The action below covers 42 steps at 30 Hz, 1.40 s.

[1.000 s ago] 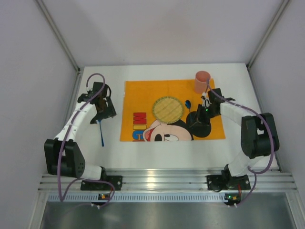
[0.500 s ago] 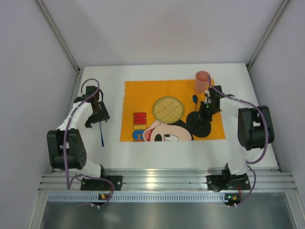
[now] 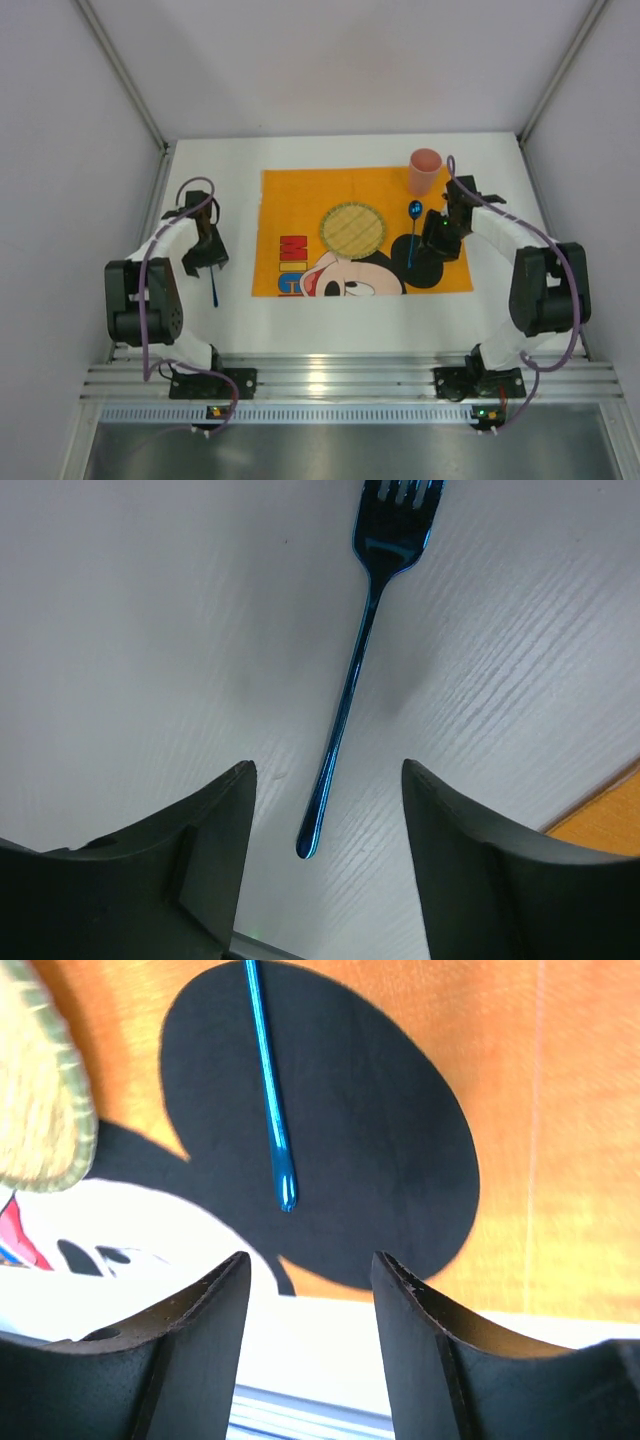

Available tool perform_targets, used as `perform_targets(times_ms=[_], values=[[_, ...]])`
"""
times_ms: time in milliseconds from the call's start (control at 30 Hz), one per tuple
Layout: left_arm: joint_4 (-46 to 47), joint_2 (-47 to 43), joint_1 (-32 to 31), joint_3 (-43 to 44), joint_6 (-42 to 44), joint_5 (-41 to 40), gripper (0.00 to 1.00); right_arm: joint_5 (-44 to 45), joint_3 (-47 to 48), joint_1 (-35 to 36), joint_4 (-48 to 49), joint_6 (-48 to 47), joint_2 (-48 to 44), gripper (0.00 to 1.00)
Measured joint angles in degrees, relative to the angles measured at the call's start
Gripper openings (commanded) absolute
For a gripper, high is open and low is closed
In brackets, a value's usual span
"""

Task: Set the dinner table for one person

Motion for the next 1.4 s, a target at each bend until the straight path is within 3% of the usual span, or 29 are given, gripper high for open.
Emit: perform_targets(times_ms=[133, 333, 467, 567, 600, 1100, 1300, 1400], values=[[2.1, 3.4, 0.2, -0.7, 0.1, 0.0, 0.48, 1.3, 1.7, 0.0, -3.5, -0.8, -4.9, 0.53], [3.9, 7.7, 0.5, 1.6, 0.8, -0.1, 0.43, 1.9, 3.6, 0.0, -6.9, -2.1, -9.7, 0.52], [5.4, 9.9, 1.2, 3.8, 1.6, 0.2, 0.21, 2.2, 3.6, -0.1, -9.0, -3.0, -11.2, 0.52], [7.0, 10.9, 2.0, 4.4, 2.1, 1.0, 0.10, 2.3, 3.6, -0.5, -10.4, -3.3, -12.1, 0.52], [7.5, 11.1, 2.3, 4.4, 2.1, 1.0, 0.01, 2.3, 3.6, -0.7, -10.7, -3.4, -12.4, 0.52], [7.7, 12.0, 4.4, 7.1, 2.9, 3.0, 0.00, 2.0, 0.8, -1.3, -12.4, -3.3, -18.9, 0.49], [5.7, 12.7, 3.7, 17.5, 2.3, 8.7, 0.00, 1.3, -1.3, -1.4, -12.0, -2.7, -23.5, 0.49], [5.6, 13.5, 0.4, 25.0, 2.2, 10.1, 0.00, 1.1, -2.5, -1.5, -12.0, -2.4, -25.7, 0.49]])
